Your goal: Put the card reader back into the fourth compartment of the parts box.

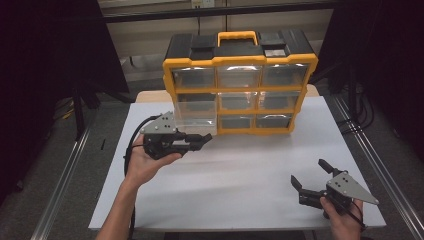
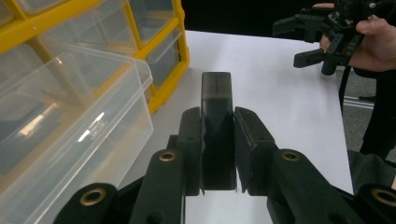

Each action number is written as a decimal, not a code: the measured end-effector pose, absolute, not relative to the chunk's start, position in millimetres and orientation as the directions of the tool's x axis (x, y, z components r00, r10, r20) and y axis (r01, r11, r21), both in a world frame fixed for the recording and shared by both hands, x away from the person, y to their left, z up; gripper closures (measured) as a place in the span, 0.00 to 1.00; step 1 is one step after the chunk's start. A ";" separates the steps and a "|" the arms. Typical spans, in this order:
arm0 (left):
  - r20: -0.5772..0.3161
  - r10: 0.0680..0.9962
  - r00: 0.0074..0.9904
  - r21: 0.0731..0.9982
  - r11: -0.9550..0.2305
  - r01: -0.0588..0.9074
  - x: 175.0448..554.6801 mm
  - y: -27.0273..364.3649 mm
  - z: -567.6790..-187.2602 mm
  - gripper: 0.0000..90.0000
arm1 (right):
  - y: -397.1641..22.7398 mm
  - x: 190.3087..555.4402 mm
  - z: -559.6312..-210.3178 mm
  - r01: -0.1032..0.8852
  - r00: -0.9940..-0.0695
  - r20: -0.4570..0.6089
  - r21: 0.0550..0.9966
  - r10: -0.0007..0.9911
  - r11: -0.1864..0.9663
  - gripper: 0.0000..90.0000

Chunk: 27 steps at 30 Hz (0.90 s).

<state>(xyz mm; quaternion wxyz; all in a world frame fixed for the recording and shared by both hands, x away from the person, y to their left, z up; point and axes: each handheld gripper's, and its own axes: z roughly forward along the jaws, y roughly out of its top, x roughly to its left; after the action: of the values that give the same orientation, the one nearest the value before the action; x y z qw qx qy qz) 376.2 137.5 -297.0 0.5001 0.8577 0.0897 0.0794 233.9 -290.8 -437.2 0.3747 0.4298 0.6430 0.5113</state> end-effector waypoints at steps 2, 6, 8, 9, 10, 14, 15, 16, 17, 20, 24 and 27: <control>0.054 0.233 0.971 0.873 -0.483 0.068 375.9 138.2 -294.2 0.82 | -290.9 234.3 -437.1 0.170 -0.346 -0.046 0.979 0.937 0.111 0.01; 0.074 0.241 0.968 0.867 -0.496 0.057 375.6 140.1 -285.3 0.82 | -290.2 234.4 -437.0 0.167 -0.349 -0.046 0.980 0.936 0.111 0.01; 0.083 0.248 0.965 0.869 -0.492 0.052 375.7 141.6 -279.2 0.82 | -290.3 234.3 -436.9 0.165 -0.353 -0.040 0.981 0.935 0.105 0.01; 0.091 0.248 0.965 0.869 -0.493 0.045 376.4 142.6 -276.1 0.82 | -290.5 234.1 -436.7 0.164 -0.353 -0.040 0.981 0.935 0.104 0.01; 0.093 0.251 0.963 0.870 -0.492 0.044 377.1 143.3 -273.5 0.82 | -290.6 234.1 -436.7 0.163 -0.352 -0.040 0.981 0.935 0.103 0.01; 0.096 0.269 0.958 0.871 -0.488 0.050 382.2 145.1 -267.6 0.82 | -290.7 233.9 -436.6 0.162 -0.351 -0.040 0.981 0.935 0.103 0.01; 0.098 0.272 0.957 0.871 -0.489 0.050 383.2 145.4 -266.7 0.82 | -290.7 233.8 -436.5 0.163 -0.351 -0.041 0.981 0.936 0.104 0.01; 0.097 0.276 0.956 0.871 -0.488 0.053 384.1 145.5 -265.9 0.82 | -290.7 233.9 -436.6 0.163 -0.353 -0.040 0.981 0.935 0.104 0.01; 0.096 0.285 0.954 0.873 -0.484 0.057 385.0 145.6 -265.0 0.82 | -290.8 234.1 -436.7 0.162 -0.354 -0.041 0.981 0.934 0.104 0.01; 0.093 0.299 0.950 0.878 -0.474 0.063 388.0 144.1 -262.0 0.82 | -291.0 234.7 -436.8 0.166 -0.354 -0.043 0.980 0.934 0.108 0.01; 0.095 0.311 0.946 0.880 -0.470 0.066 392.2 142.6 -255.0 0.82 | -290.7 234.4 -436.8 0.162 -0.352 -0.044 0.981 0.935 0.107 0.01; 0.097 0.317 0.943 0.877 -0.476 0.070 395.5 141.7 -249.8 0.82 | -290.8 234.6 -436.9 0.164 -0.351 -0.042 0.981 0.935 0.106 0.01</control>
<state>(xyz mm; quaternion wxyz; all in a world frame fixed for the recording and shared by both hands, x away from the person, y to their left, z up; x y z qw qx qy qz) 395.5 141.7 -249.8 0.4992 0.8500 0.1140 0.1239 234.6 -290.8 -436.9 0.3756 0.4282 0.6418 0.5135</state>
